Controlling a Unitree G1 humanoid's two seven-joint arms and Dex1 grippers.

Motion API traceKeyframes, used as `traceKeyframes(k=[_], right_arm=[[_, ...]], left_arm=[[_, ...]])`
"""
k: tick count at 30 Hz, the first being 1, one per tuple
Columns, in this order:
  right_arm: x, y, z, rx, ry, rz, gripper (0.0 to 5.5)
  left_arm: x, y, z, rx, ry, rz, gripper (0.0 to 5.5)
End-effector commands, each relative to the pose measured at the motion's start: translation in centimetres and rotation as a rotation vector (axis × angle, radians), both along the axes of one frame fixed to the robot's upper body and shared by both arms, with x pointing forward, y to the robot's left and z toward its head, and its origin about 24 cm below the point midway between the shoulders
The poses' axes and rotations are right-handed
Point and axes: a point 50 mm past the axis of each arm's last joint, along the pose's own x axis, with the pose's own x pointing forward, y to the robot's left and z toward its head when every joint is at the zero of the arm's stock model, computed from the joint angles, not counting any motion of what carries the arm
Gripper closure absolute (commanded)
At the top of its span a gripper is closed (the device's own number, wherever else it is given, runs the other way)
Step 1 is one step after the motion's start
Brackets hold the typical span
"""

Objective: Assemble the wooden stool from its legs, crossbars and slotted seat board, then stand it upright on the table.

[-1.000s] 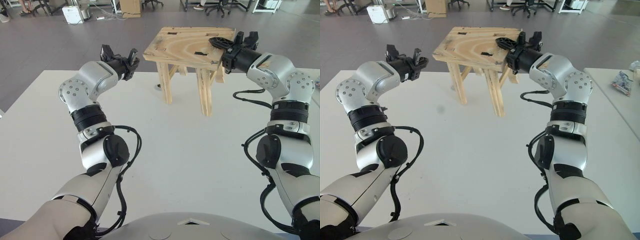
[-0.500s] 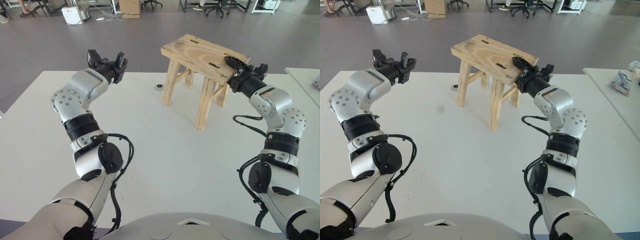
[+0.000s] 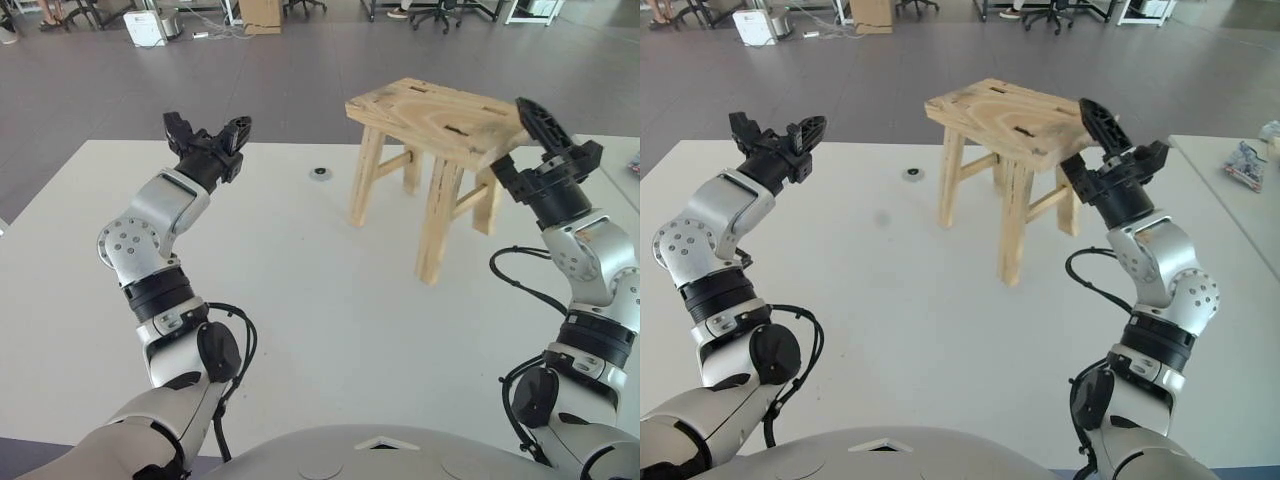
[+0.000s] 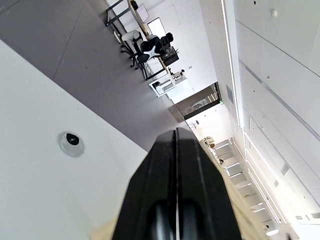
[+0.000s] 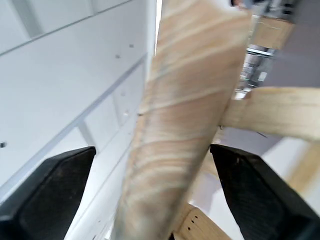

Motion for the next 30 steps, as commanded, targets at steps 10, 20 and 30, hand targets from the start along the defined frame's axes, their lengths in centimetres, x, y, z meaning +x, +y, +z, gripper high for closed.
traceKeyframes(k=[10, 20, 30], right_arm=[[-3.8, -3.1, -5.1, -0.21, 0.218, -0.04, 1.24], [-7.2, -8.1, -14.2, -0.678, 0.633, -0.317, 1.24], [-4.2, 0.9, -16.7, -1.31, 0.392, -0.624, 1.24]], left_arm=[[-0.9, -0.9, -0.5, 0.016, -0.001, -0.01, 5.5], [-2.4, 2.6, -6.3, 0.445, 0.06, 0.095, 5.5], [-7.5, 2.1, -14.5, 0.917, -0.142, 0.202, 5.5]])
